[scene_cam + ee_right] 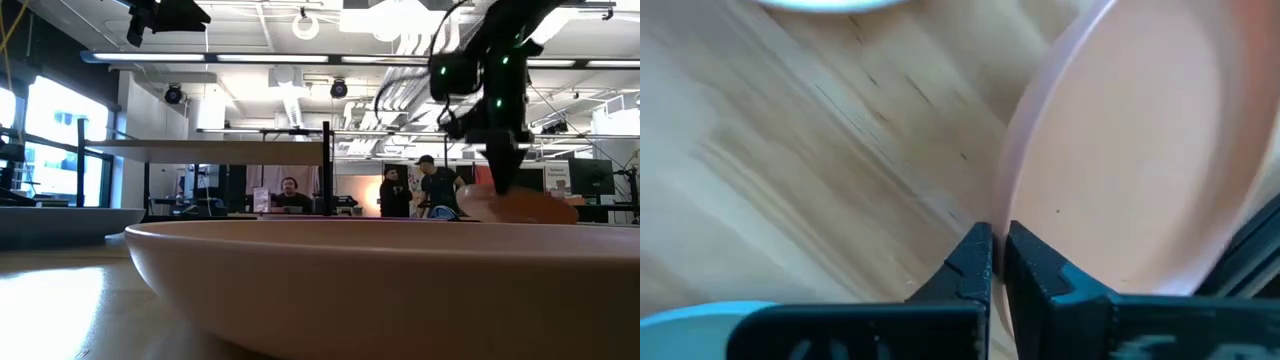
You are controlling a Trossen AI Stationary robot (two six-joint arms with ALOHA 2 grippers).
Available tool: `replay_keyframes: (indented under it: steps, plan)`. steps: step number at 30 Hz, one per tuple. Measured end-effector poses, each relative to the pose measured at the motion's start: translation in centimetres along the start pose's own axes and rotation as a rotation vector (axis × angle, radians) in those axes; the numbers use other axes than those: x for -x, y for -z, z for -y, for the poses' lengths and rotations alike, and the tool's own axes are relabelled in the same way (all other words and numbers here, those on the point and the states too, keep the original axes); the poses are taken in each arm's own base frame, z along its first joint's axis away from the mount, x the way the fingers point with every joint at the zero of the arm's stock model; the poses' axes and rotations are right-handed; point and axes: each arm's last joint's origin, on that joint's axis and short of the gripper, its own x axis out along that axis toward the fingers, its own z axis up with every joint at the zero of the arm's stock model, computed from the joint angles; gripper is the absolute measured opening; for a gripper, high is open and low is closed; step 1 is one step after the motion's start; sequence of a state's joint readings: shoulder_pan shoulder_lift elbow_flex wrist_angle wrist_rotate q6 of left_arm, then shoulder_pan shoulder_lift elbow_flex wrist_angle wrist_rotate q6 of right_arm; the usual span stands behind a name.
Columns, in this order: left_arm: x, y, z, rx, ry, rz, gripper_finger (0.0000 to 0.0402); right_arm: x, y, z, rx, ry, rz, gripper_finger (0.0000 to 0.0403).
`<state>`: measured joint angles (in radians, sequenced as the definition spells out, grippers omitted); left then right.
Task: Place and stack plates onto a shelf
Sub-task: Put the top orange plate on the shelf
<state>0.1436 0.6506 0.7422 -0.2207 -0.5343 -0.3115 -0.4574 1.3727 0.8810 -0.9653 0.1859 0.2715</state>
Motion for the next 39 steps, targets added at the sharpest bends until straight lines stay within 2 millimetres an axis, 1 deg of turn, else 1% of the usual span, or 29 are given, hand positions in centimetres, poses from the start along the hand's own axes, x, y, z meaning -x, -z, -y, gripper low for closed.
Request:
replay_keyframes:
  steps: [5, 10, 13, 19, 24, 28, 32, 35, 39]
  plan:
    - [0.0, 0.0, 0.0, 0.000, 0.000, 0.000, 0.0078, 3.6, 0.9, 0.8, -0.059, -0.053, 0.155, 0.0000]
    - [0.0, 0.0, 0.0, 0.000, 0.000, -0.001, 0.0078, 8.3, 1.2, 1.8, -0.096, -0.111, 0.349, 0.0000]
    - [0.0, 0.0, 0.0, -0.001, 0.000, -0.001, 0.0078, 11.2, 1.0, 2.3, -0.081, -0.131, 0.475, 0.0000]
    - [-0.3, 0.2, 0.1, -0.008, -0.004, -0.013, 0.0078, 16.7, -0.8, 2.9, 0.012, -0.150, 0.781, 0.0000]
    - [-0.5, 0.4, 0.2, 0.013, -0.007, -0.023, 0.0078, 19.9, -2.6, 2.9, 0.099, -0.132, 0.981, 0.0000]
    - [-0.5, 0.3, 0.2, 0.026, -0.006, -0.018, 0.0078, 21.7, -4.5, 2.6, 0.174, -0.158, 1.143, 0.0000]
    - [-0.5, 0.3, 0.2, 0.036, -0.005, -0.017, 0.0078, 22.7, -6.6, 1.6, 0.291, -0.184, 1.283, 0.0000]
    - [-0.5, 0.3, 0.2, 0.035, -0.005, -0.018, 0.0078, 22.9, -8.2, 0.4, 0.385, -0.186, 1.365, 0.0000]
    - [-0.5, 0.3, 0.2, 0.035, -0.005, -0.017, 0.0078, 22.1, -10.6, -1.5, 0.484, -0.189, 1.398, 0.0000]
